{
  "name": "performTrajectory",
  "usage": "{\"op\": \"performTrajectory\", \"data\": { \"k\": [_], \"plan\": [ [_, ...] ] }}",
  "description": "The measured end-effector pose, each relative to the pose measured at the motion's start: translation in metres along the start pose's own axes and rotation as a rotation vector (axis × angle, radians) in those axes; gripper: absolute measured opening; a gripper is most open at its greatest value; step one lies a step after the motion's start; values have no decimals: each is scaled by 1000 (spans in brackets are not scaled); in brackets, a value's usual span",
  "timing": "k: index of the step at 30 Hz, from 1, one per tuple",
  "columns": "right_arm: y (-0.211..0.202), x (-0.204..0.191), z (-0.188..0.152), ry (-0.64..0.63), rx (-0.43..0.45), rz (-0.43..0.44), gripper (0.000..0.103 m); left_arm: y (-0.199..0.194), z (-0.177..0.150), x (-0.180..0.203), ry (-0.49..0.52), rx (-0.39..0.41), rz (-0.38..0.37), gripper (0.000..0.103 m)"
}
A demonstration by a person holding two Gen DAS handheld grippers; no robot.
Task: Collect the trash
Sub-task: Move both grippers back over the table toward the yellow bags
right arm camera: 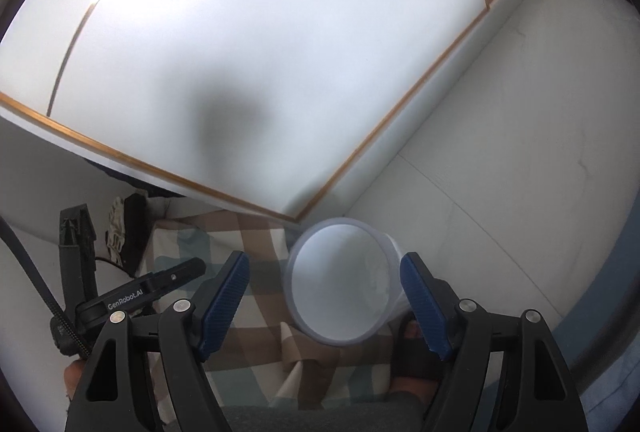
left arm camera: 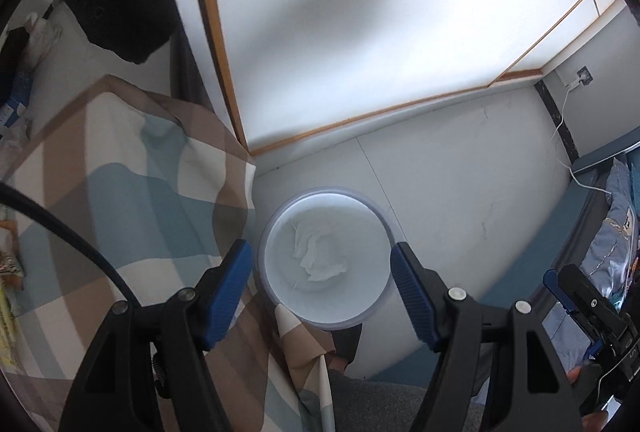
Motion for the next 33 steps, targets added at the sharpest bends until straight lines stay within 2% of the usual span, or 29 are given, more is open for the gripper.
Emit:
{"op": "performTrajectory", "data": {
  "k": [5,11,14,18,24,33],
  "plan": [
    [-28,-57,3,-102,67,45,84,-57,-2,-32,-31,129,17,68],
    [-50,-141,-3,-289,96,92,87,-126,-14,-85,-105,275,25,68],
    [-63,-190,-12,-389,120,131,88,-156,-26,-120,-137,339,76,68],
    [-68,-246,-34,-464,136,208,88,-179,-45,-164,-225,385,101,68],
    [-52,-311,-77,-569,121,297,90,-219,-74,-228,-342,496,201,68],
    [2,-379,-138,-679,21,381,95,-219,-107,-295,-452,528,265,68]
  ]
}}
Point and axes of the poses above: each gripper's, at about its wrist camera, not at the fingertips, and y roughly the way its jaws point, x to its right, z to its top, the point moved 6 cm from there along y, roughly the way its jaws point, and after that the axes turned 10 degrees about z, right-handed, at the moved point
